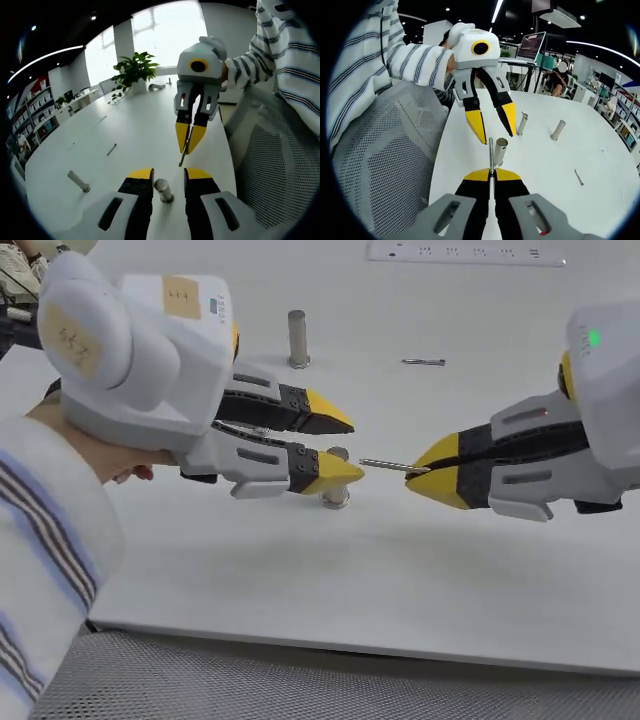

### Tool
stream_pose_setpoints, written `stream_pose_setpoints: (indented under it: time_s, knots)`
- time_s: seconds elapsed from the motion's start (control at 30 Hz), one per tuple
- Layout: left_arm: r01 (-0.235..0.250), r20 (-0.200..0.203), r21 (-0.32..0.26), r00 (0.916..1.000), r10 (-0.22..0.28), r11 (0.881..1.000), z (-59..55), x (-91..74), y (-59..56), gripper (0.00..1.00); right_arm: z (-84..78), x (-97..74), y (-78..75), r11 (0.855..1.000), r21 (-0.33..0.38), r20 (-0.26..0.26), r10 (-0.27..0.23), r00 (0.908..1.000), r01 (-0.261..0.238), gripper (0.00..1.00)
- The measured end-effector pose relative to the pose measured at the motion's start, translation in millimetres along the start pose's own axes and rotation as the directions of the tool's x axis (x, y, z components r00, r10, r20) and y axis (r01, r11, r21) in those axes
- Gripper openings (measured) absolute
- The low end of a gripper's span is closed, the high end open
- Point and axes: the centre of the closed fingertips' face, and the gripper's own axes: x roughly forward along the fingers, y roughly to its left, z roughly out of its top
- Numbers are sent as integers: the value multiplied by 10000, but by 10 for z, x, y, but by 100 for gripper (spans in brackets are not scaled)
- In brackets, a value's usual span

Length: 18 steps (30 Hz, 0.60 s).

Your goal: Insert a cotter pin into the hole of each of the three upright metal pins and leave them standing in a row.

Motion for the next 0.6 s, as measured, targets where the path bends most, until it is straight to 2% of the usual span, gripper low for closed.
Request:
stream_pose_setpoints:
  time_s: [0.07, 0.1, 0.23, 0.6]
  knots:
    - [-26, -73, 52, 10000, 26, 10000, 73, 16, -62, 21, 1, 20, -13, 10000, 93, 132, 5, 9999, -6, 0]
    - [-11, -14, -9, 10000, 11, 10000, 76, 6, -61, 21, 0, 29, -22, 9999, 121, 169, -20, 9999, 18, 0]
    - [-21, -185, -84, 9998, 20, 10000, 64, 23, -52, 21, -51, 87, -69, 9994, 318, 127, -135, 9998, 131, 0]
    - [103, -274, -338, 9996, -112, 9994, -65, 35, 60, 18, -173, 168, -164, 9982, 561, -200, -222, 9996, 233, 0]
